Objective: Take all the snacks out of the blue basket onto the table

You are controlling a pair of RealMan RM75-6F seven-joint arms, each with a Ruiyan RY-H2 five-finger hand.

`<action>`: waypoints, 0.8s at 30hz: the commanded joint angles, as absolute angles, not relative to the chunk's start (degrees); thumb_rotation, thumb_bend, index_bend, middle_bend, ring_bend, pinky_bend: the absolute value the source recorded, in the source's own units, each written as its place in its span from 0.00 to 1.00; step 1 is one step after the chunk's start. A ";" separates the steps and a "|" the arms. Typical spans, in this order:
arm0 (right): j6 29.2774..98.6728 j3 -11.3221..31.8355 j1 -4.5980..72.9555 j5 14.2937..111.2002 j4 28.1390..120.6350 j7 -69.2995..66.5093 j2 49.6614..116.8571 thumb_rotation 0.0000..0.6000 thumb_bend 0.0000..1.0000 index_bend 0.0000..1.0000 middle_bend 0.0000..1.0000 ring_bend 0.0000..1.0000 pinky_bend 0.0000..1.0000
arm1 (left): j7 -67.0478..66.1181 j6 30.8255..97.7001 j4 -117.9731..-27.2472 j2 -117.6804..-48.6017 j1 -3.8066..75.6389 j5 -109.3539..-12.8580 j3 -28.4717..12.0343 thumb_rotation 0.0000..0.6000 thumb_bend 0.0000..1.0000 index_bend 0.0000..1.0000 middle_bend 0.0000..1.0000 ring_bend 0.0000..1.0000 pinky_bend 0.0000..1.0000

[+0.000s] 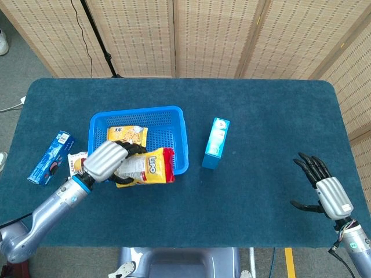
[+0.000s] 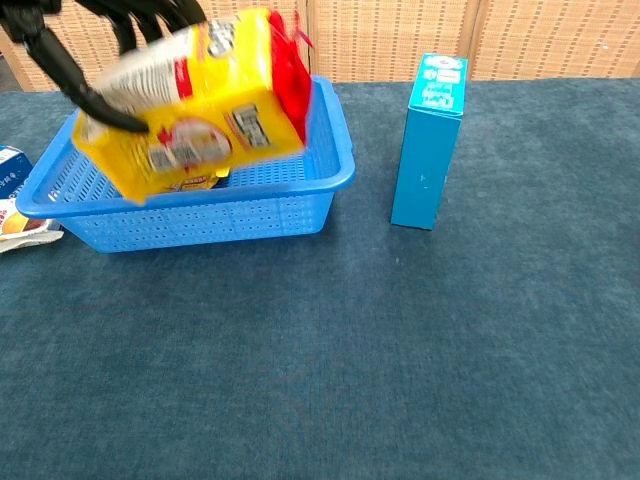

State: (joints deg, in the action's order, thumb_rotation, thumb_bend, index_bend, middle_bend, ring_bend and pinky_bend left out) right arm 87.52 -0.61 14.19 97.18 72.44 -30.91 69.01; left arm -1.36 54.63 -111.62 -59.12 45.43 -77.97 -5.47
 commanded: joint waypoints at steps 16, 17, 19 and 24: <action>87.08 -0.60 14.23 96.89 72.15 -31.24 68.99 1.00 0.00 0.00 0.00 0.00 0.00 | -18.44 50.03 -116.52 -61.63 45.98 -70.33 -2.37 1.00 0.00 0.00 0.00 0.00 0.00; 87.02 -0.62 14.26 96.92 72.15 -31.22 69.01 1.00 0.00 0.00 0.00 0.00 0.00 | -18.25 50.56 -115.97 -61.34 45.98 -70.00 -2.98 1.00 0.00 0.00 0.00 0.00 0.00; 87.01 -0.66 14.29 97.03 72.16 -31.17 69.05 1.00 0.00 0.00 0.00 0.00 0.00 | -18.30 51.38 -114.60 -61.06 46.20 -68.41 -4.26 1.00 0.00 0.00 0.00 0.00 0.00; 87.00 -0.62 14.27 96.90 72.06 -31.27 69.05 1.00 0.00 0.00 0.00 0.00 0.00 | -19.24 51.45 -108.06 -62.47 48.36 -60.16 -7.85 1.00 0.00 0.00 0.00 0.00 0.00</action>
